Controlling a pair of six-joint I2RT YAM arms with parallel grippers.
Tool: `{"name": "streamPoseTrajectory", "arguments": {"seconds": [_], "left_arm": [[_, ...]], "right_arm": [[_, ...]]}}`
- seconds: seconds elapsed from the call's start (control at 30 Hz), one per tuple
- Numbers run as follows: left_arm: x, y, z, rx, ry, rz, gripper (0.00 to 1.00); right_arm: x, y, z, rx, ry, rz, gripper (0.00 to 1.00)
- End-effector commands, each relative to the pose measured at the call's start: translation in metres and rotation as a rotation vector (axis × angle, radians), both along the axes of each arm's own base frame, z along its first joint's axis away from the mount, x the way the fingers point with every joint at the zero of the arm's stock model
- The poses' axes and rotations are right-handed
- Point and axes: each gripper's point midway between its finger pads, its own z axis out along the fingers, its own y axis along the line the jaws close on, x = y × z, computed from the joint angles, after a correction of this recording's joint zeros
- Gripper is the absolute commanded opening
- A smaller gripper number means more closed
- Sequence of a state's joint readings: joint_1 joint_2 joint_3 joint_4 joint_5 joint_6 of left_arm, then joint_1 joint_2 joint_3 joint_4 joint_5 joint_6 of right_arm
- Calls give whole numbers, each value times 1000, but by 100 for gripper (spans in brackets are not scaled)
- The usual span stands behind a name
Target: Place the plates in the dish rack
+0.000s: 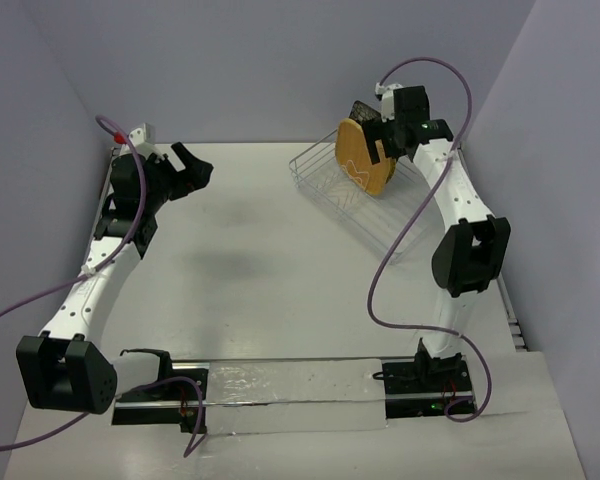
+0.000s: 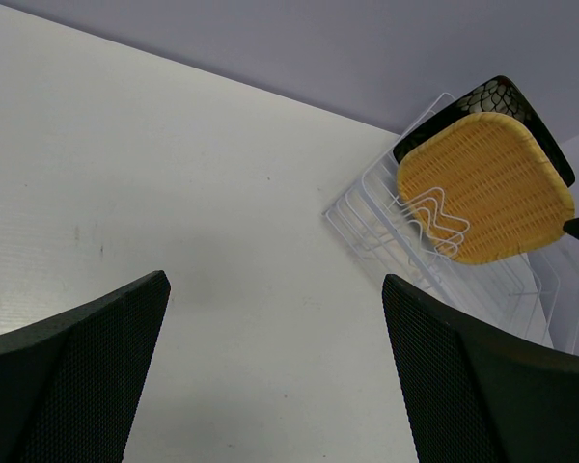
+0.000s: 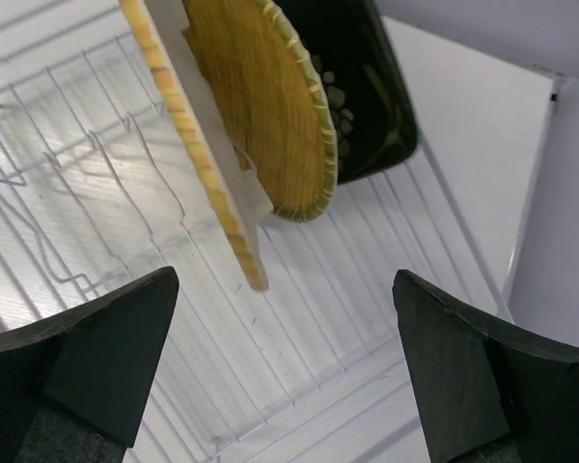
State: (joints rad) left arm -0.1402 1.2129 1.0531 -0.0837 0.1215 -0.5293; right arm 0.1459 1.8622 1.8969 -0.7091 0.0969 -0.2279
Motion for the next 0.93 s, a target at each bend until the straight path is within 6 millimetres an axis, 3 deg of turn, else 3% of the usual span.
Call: {"name": "streamPoseTrajectory", "arguments": {"seconds": [0.0,0.07,0.17,0.3,0.33,0.4,0.43,0.5,0.63,0.9], "left_arm": [[-6,3,37,-10,-116,-5,99],[-9,4,41,-12,-126,1,99],[-14,4,43,-21,-138,2,99],[-18,8,41,-39,-134,26,99],[-19,6,39,-47,-135,21,99],[-22,3,35,-53,-126,-1,99],[-22,3,34,-53,-124,-2,99],[-19,2,38,-61,-143,-4,99],[-14,1,31,-52,-118,-2,99],[-17,1,31,-60,-118,-5,99]], "right_arm": [[-30,-6,81,114,-228,-86,100],[-56,-12,96,177,-276,-130,100],[-90,-36,98,284,-343,-263,100],[-142,-80,69,435,-431,-556,100],[-164,-89,52,474,-471,-642,100],[-191,-96,35,514,-507,-709,100],[-193,-96,33,515,-506,-713,100],[-222,-96,32,554,-565,-705,100],[-252,-94,37,605,-649,-675,100],[-269,-98,38,566,-642,-684,100]]}}
